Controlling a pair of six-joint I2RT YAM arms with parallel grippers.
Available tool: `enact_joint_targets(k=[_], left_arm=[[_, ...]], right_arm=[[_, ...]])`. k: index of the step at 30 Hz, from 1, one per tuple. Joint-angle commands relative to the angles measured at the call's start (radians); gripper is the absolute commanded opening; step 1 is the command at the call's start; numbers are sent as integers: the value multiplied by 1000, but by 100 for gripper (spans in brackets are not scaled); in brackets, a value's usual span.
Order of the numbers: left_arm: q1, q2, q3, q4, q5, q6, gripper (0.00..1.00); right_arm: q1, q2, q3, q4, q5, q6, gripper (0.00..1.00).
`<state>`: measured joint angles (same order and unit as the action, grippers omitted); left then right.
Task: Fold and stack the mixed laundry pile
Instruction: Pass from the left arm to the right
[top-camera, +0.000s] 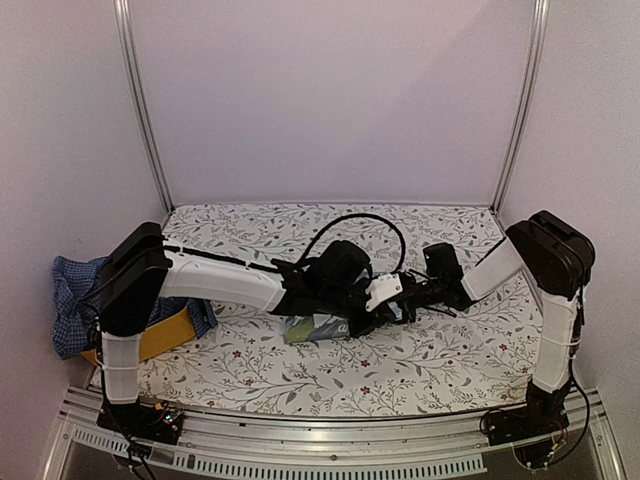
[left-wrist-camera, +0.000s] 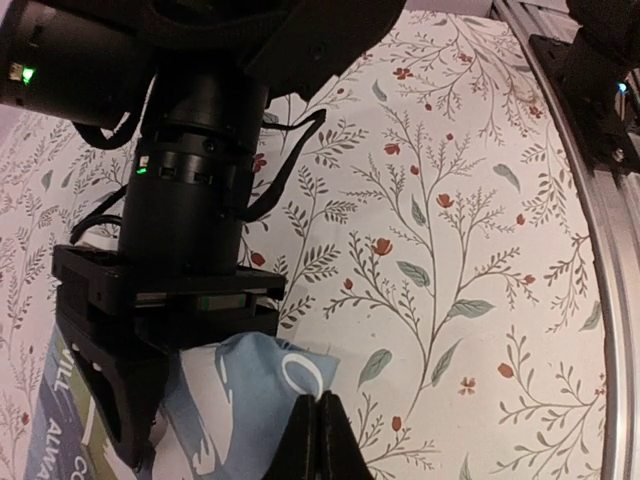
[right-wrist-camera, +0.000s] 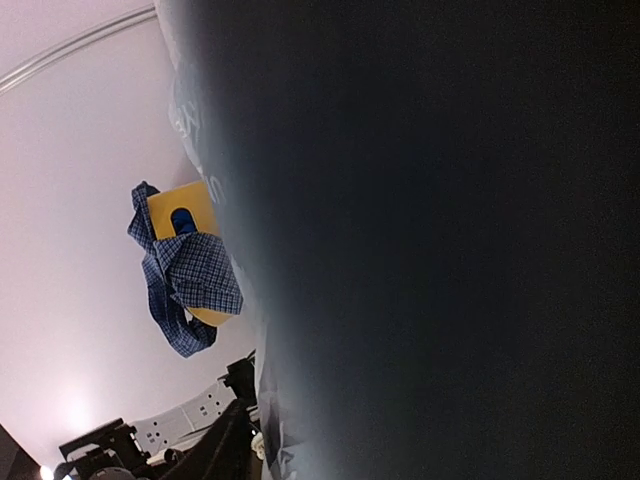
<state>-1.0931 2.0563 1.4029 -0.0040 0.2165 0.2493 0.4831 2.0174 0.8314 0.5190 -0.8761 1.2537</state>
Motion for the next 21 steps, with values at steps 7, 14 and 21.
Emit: enact_joint_targets(k=[7, 14, 21], left_arm=[[-17, -75, -69, 43, 8, -2, 0], [-16, -80, -82, 34, 22, 21, 0], [-18, -66, -82, 20, 16, 44, 0]], right_arm=[[7, 19, 4, -47, -20, 29, 24], [-27, -26, -6, -165, -31, -69, 43], [-30, -25, 0, -204, -84, -85, 45]])
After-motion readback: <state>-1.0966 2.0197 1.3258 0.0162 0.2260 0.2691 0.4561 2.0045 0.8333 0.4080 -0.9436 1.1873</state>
